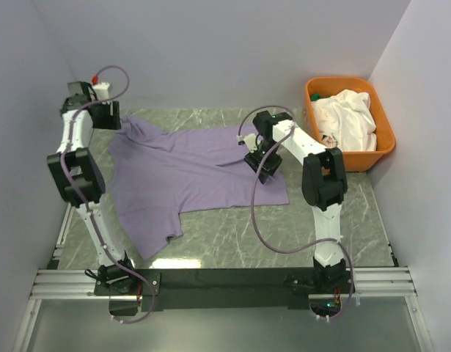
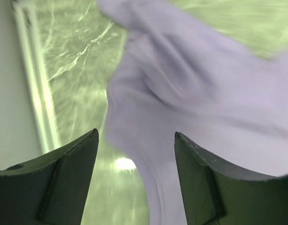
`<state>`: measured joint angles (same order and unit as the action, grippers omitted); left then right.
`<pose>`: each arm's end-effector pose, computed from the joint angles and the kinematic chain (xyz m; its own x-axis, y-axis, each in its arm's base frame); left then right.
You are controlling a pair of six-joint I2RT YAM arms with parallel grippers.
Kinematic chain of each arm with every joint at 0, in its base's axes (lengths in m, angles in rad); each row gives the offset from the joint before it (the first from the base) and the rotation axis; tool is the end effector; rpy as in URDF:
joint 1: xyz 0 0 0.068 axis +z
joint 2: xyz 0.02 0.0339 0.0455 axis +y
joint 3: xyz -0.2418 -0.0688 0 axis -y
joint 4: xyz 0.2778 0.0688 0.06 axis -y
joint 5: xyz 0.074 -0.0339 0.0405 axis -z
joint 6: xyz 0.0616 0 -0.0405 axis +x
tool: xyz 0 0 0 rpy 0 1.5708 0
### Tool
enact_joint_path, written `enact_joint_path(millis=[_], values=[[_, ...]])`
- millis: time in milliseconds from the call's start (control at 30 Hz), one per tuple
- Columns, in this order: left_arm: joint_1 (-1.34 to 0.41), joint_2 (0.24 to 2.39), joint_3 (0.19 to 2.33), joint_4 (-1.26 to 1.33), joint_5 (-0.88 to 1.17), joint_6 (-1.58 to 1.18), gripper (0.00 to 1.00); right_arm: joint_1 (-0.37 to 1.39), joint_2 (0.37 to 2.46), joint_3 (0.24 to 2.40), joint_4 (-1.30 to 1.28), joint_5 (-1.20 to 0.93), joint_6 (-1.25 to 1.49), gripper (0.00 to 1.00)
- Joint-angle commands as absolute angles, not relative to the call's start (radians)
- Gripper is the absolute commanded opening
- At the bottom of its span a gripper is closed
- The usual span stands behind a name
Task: Fold and stack the t-shirts
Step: Flatten the tshirt out
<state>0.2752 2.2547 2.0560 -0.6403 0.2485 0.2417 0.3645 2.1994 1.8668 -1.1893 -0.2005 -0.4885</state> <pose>0.5299 0.1339 0.2054 -0.7204 0.0377 -0.6926 0.0692 0.9974 -0.0177 0.4169 0.1722 0.1409 -0.6558 -0.7425 -0.1365 -0.7545 0.6383 0.1527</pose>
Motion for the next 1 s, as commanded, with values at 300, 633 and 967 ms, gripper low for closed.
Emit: enact_joint_path(millis=[300, 633, 967], values=[[0.292, 1.709, 1.467, -1.072, 0.563, 0.718, 0.59, 0.348, 2.028, 1.623, -1.131, -0.137, -0.506, 0.49], [0.229, 1.608, 1.080, -0.847, 0.350, 0.655, 0.55, 0.347, 2.104, 1.565, -1.083, -0.135, -0.485, 0.43], [0.229, 1.571, 0.876, -0.873, 0.167, 0.781, 0.53, 0.374, 2.086, 1.431, -1.095, -0.140, -0.521, 0.42]])
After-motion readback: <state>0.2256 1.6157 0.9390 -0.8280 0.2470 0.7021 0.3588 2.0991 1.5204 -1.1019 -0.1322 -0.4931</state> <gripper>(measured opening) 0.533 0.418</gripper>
